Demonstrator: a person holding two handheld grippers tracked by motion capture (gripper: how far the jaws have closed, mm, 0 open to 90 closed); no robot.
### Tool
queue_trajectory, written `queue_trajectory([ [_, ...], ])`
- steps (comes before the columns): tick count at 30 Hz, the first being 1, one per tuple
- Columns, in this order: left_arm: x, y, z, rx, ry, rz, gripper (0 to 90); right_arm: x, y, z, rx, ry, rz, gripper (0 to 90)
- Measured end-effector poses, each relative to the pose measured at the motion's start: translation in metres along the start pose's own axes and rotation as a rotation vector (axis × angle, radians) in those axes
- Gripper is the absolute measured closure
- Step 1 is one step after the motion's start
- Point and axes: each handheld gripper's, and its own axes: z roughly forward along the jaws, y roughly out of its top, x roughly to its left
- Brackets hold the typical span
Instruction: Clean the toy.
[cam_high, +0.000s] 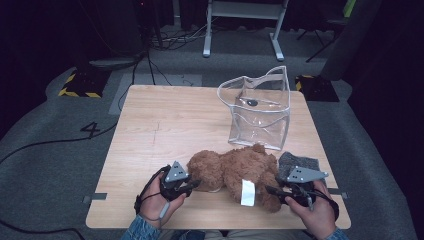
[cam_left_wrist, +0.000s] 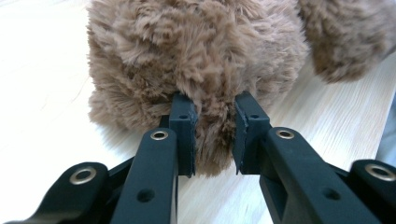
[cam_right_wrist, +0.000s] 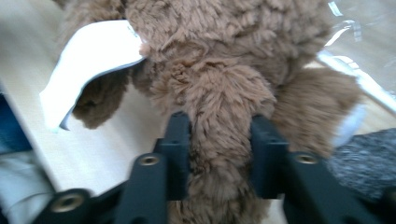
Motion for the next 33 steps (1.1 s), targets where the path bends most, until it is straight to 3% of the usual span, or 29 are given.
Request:
queue_trajectory([
  [3,0.001,-0.001,0.001,-0.002,-0.004,-0.007,72.4,-0.009,-0.002,-0.009,-0.071,0.012,0.038,49.9],
  [5,0.002,-0.001,0.001,-0.01,-0.001,-0.013,72.1,-0.017,-0.001,-0.019,-0.116,-0.029,0.046,46.2],
  [7,0.001,-0.001,0.002,-0.013,-0.007,-0.012,71.7,-0.028,-0.001,-0.027,-0.119,-0.102,0.046,44.4],
  [10,0.0,0.0,0.002,-0.008,-0.006,-0.008,71.2,-0.049,-0.006,-0.029,-0.082,-0.195,0.076,42.4],
  [16,-0.001,0.0,0.002,-0.009,-0.007,-0.008,70.5,-0.075,-0.03,-0.013,0.05,-0.288,0.185,36.6],
  [21,-0.002,0.0,0.002,-0.007,-0.017,-0.006,70.2,-0.082,-0.046,0.003,0.122,-0.306,0.245,32.1],
  [26,-0.003,0.0,0.002,-0.008,-0.015,-0.008,70.0,-0.086,-0.055,0.021,0.16,-0.302,0.271,30.1],
  [28,-0.003,0.0,0.002,-0.006,-0.016,-0.008,70.0,-0.087,-0.055,0.022,0.146,-0.288,0.286,39.0],
  [31,-0.003,0.0,0.002,-0.005,-0.015,-0.007,70.0,-0.087,-0.054,0.018,0.143,-0.246,0.286,66.2],
  [33,-0.004,0.0,0.002,-0.008,-0.018,-0.002,70.0,-0.087,-0.052,0.016,0.151,-0.239,0.271,72.3],
])
